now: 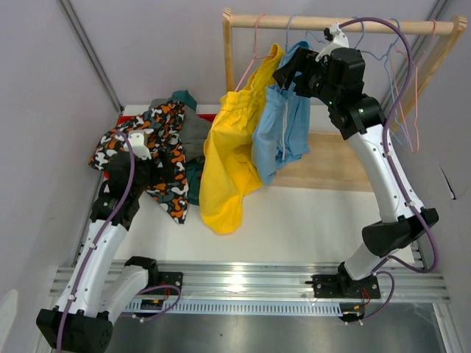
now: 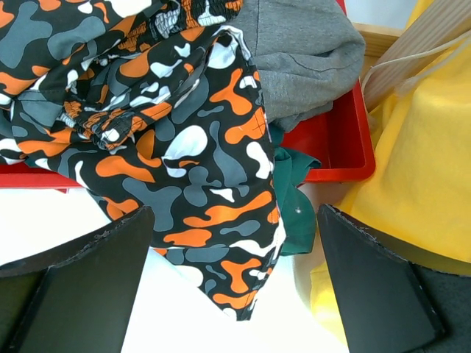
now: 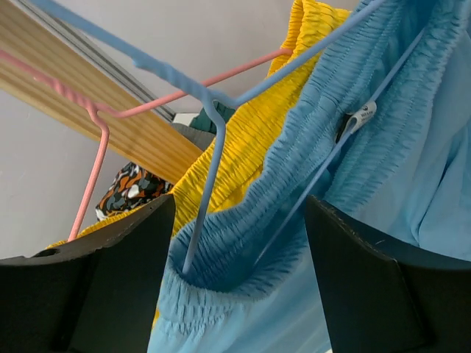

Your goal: Remove the shorts from the hanger

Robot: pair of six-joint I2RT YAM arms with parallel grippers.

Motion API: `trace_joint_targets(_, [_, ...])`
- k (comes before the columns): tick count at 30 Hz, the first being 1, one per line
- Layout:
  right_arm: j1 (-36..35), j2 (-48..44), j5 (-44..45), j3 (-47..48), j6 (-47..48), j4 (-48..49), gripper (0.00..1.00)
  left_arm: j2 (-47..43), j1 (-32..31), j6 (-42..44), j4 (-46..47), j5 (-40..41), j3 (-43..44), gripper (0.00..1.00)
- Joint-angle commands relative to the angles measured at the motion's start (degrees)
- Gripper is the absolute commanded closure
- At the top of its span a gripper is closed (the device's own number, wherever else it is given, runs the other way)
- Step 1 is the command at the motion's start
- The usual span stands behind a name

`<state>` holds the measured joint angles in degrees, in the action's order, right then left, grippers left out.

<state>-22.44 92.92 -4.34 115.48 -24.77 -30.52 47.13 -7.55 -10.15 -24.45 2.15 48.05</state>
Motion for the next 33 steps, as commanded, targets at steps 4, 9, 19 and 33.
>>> trace_joint_targets(4, [-0.59,1.82,0.38,3.7,-0.1,7.23,0.3,-1.26,-0.8,-1.01,2.39,-1.1,0.2,0.01])
trace_joint_targets(9, [-1.12,4.19,0.47,3.44,-0.45,8.46,0.39,-1.25,-0.97,-0.92,2.3,-1.27,0.38,0.01])
trace_joint_targets(19, [-1.56,4.64,1.17,3.44,-0.54,8.73,0.74,-1.43,-1.15,-0.92,2.21,-1.01,0.2,0.01])
trace_joint_targets(33, [-1.91,-10.38,3.63,-6.49,-0.45,8.2,1.0,1.11,-29.33,2.42,4.58,7.85,10.73,0.01])
